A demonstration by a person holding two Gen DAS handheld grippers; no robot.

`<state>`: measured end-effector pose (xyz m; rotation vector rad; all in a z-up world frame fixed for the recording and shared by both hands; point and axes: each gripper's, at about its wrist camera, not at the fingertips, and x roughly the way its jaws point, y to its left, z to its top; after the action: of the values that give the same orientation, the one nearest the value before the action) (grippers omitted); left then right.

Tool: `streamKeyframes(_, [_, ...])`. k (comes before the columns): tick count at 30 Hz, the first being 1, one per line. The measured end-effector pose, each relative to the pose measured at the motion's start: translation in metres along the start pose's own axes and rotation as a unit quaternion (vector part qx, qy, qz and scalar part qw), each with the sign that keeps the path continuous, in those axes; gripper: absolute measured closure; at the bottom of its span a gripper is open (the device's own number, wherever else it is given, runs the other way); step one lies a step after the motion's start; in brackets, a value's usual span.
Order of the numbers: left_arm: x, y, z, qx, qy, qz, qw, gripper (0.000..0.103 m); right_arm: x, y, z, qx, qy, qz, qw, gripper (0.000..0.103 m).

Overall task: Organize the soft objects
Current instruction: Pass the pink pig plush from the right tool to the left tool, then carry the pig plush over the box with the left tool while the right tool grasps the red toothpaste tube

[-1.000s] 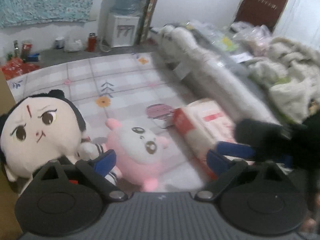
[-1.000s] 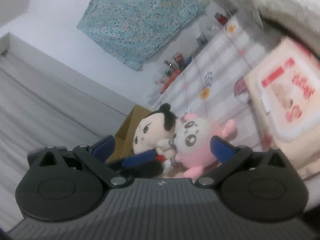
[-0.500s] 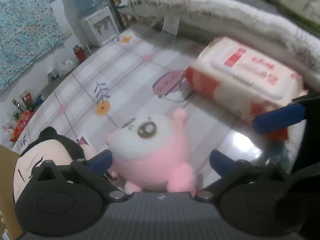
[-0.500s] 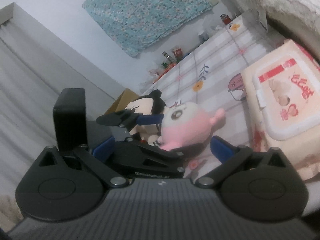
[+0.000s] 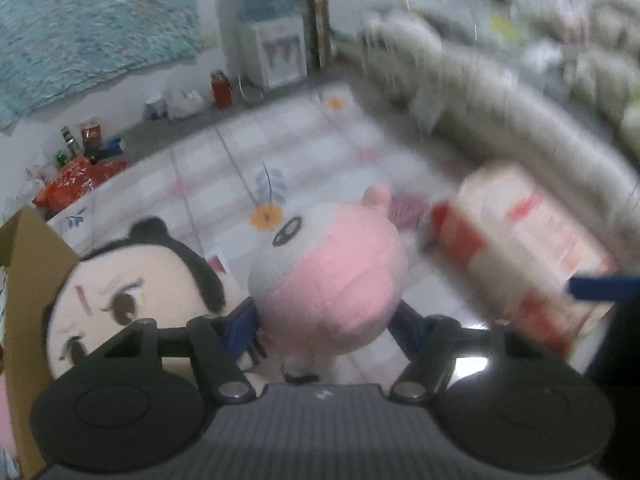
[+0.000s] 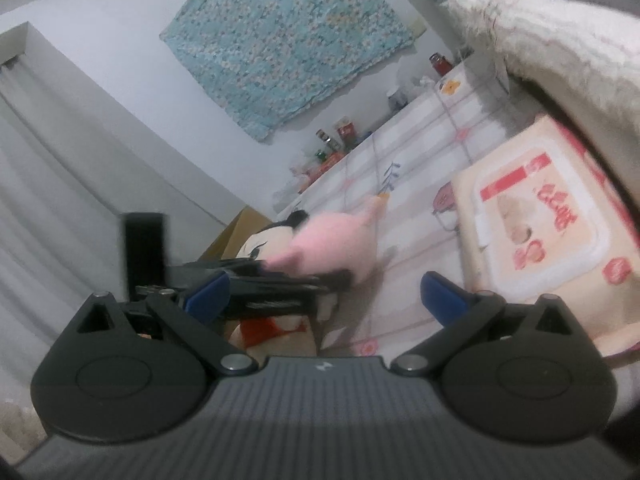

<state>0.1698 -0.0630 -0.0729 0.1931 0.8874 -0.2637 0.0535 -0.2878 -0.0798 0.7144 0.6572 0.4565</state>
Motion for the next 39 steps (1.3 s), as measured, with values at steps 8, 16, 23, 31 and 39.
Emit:
streamKeyframes(8, [-0.095, 0.046, 0.009, -0.098, -0.114, 0.013, 0.9885, 0.033, 0.039, 0.031, 0.006, -0.057, 0.052, -0.008, 0.997, 0.002])
streamKeyframes(16, [-0.102, 0.081, -0.007, -0.151, -0.115, 0.021, 0.9816, 0.032, 0.157, 0.042, 0.008, -0.113, 0.162, -0.054, 0.979, 0.046])
streamKeyframes(23, [-0.097, 0.112, -0.021, -0.182, -0.110, 0.014, 0.9770, 0.032, 0.234, 0.045, 0.011, -0.152, 0.217, -0.074, 0.961, 0.056])
streamKeyframes(31, [-0.095, 0.123, -0.027, -0.200, -0.110, 0.011, 0.9735, 0.032, 0.257, 0.075, 0.004, -0.246, 0.247, -0.104, 0.931, 0.074])
streamKeyframes(39, [-0.111, 0.121, -0.034, -0.205, -0.120, -0.002, 0.9713, 0.032, 0.175, 0.035, 0.005, -0.150, 0.201, -0.167, 0.954, 0.076])
